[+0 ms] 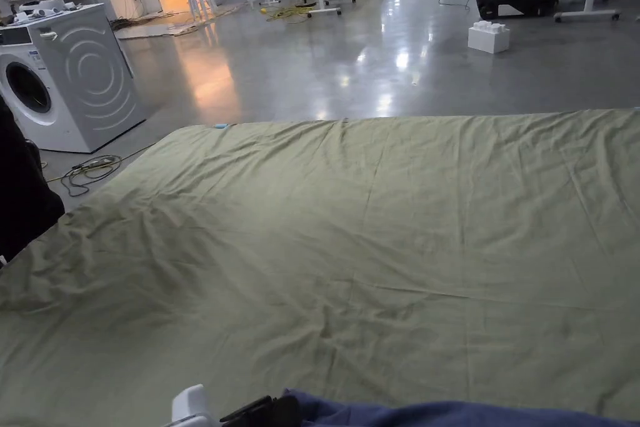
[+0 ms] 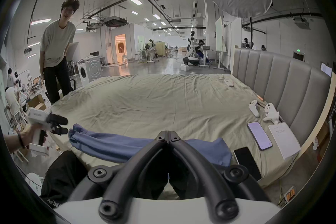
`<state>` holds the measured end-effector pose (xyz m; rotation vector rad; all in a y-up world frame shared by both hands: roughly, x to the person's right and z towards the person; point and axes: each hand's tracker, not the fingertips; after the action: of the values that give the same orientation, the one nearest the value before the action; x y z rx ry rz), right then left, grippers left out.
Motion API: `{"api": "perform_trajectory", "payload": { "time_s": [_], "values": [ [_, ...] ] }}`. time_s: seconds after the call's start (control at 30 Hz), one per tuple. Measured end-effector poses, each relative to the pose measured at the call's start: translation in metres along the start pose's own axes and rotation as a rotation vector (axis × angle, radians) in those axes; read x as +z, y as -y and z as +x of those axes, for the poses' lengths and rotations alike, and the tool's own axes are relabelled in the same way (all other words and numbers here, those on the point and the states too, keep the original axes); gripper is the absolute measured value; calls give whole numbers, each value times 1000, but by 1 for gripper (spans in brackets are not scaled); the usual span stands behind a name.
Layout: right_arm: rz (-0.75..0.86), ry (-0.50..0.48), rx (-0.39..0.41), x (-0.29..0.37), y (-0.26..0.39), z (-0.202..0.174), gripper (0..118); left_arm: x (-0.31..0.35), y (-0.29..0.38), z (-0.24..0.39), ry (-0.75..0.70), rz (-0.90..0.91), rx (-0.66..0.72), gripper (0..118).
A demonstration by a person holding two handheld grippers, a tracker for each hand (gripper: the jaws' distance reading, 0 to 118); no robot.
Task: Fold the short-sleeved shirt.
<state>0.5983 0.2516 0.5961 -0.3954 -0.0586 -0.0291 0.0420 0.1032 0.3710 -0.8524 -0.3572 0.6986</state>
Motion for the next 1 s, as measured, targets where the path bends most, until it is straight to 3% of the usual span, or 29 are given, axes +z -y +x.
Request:
{"api": "perform_trajectory", "payload": {
  "time_s": [0.1,0.27,0.33,0.4,0.57,0.8,1.0],
  "values": [
    [-29,-6,-43,0,5,6,0,-24,1,-17,-3,-34,8,98],
    [-58,-12,-132,-6,10,6,0,-40,-7,-29,180,-16,239,93],
    [-67,-18,-147,-11,11,3,0,-47,-5,-28,193,-56,217,66],
    [-68,-26,-146,-13,9,-2,0,-56,-4,-27,152,-99,224,24],
    [-63,-55,-144,-13,8,-6,0,-54,2,-27,158,-110,270,17],
    [-93,-38,-121,-9,7,-1,0,-24,-9,-10,144,3,290,16],
    [-94,-35,-133,-6,7,1,0,18,-37,-22,103,81,218,16]
  ]
}}
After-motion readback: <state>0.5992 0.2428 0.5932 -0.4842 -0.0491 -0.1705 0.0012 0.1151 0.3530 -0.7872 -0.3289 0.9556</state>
